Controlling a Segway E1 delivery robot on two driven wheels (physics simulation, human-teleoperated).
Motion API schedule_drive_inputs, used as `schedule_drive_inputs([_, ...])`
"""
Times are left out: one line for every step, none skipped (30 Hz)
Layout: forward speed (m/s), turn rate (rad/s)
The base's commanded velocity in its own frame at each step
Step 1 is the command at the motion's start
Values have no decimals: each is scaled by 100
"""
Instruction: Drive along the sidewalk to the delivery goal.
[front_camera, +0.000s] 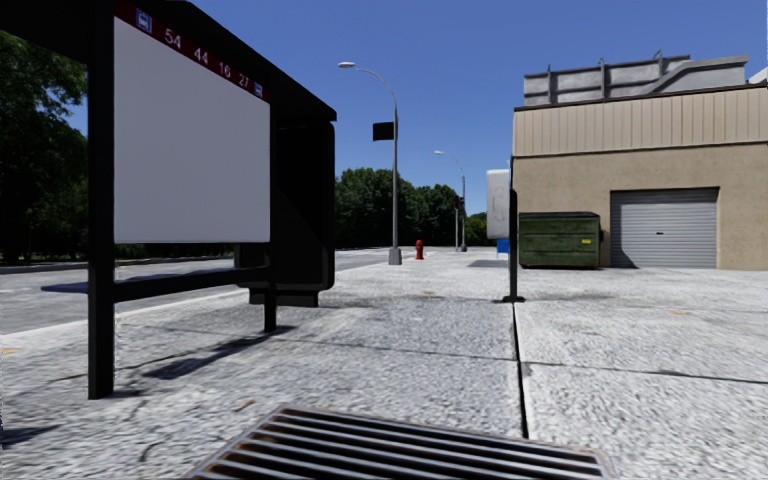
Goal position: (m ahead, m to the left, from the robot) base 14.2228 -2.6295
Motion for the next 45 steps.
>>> schedule_drive_inputs([200, -69])
schedule_drive_inputs([200, -72])
schedule_drive_inputs([200, -1])
schedule_drive_inputs([200, 0])
schedule_drive_inputs([200, 0])
schedule_drive_inputs([200, 0])
schedule_drive_inputs([200, 0])
schedule_drive_inputs([200, 0])
schedule_drive_inputs([200, 0])
schedule_drive_inputs([200, 0])
schedule_drive_inputs([200, 0])
schedule_drive_inputs([200, 0])
schedule_drive_inputs([200, 0])
schedule_drive_inputs([200, 0])
schedule_drive_inputs([200, 0])
schedule_drive_inputs([200, 0])
schedule_drive_inputs([200, 0])
schedule_drive_inputs([200, 0])
schedule_drive_inputs([200, 0])
schedule_drive_inputs([200, 0])
schedule_drive_inputs([200, -69])
schedule_drive_inputs([200, -116])
schedule_drive_inputs([200, -116])
schedule_drive_inputs([200, -120])
schedule_drive_inputs([200, -117])
schedule_drive_inputs([200, -25])
schedule_drive_inputs([200, -8])
schedule_drive_inputs([200, 0])
schedule_drive_inputs([200, 0])
schedule_drive_inputs([200, 0])
schedule_drive_inputs([200, 0])
schedule_drive_inputs([200, 0])
schedule_drive_inputs([200, 0])
schedule_drive_inputs([200, 0])
schedule_drive_inputs([200, 0])
schedule_drive_inputs([200, 0])
schedule_drive_inputs([200, 0])
schedule_drive_inputs([200, 0])
schedule_drive_inputs([200, 0])
schedule_drive_inputs([200, 0])
schedule_drive_inputs([200, -69])
schedule_drive_inputs([200, -120])
schedule_drive_inputs([200, -120])
schedule_drive_inputs([200, -120])
schedule_drive_inputs([200, -120])
